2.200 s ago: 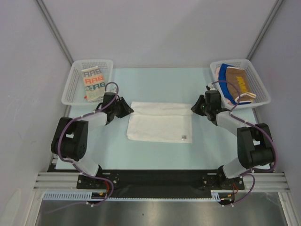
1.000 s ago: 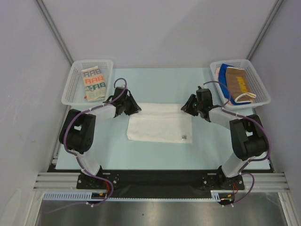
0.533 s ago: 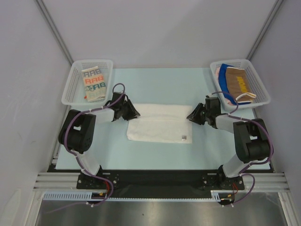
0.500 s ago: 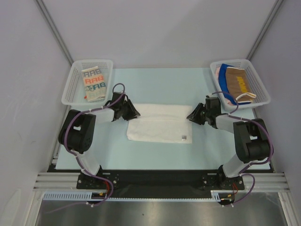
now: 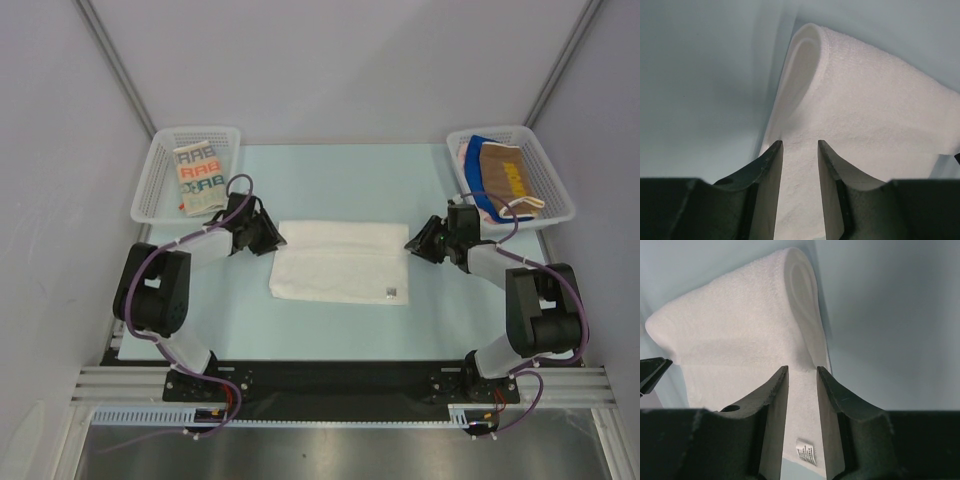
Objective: Fold and stack the towels
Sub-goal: Fold the towel
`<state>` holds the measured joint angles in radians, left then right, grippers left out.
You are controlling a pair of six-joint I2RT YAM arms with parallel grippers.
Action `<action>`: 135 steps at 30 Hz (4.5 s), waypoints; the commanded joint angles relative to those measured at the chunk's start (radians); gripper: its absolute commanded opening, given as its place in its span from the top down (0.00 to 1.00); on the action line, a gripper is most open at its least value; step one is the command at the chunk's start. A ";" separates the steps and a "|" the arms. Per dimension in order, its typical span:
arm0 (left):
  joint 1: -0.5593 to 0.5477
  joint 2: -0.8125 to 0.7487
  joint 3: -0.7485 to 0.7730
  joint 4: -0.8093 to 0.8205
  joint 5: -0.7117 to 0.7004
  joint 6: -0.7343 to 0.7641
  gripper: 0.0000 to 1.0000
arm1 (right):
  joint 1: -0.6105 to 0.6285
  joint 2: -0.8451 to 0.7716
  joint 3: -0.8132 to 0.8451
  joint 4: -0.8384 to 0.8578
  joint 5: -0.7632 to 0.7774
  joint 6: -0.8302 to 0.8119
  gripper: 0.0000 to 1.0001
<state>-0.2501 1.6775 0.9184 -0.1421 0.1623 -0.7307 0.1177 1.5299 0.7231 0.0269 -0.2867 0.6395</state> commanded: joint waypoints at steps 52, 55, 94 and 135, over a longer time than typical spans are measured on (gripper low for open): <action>0.015 0.022 -0.016 0.068 0.056 -0.027 0.72 | -0.001 0.052 -0.005 0.062 -0.029 -0.009 0.62; 0.017 0.028 -0.009 0.068 0.054 -0.026 0.75 | -0.001 0.065 -0.002 0.067 -0.028 -0.004 0.66; 0.054 -0.268 -0.053 -0.120 0.148 0.089 1.00 | -0.001 -0.346 -0.007 -0.304 -0.063 -0.084 1.00; 0.061 -0.501 -0.266 -0.182 0.237 0.128 1.00 | 0.115 -0.573 -0.122 -0.495 -0.003 -0.050 1.00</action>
<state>-0.1986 1.2186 0.6601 -0.3294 0.3767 -0.6174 0.2264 0.9791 0.6140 -0.4519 -0.3023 0.5838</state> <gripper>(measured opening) 0.025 0.040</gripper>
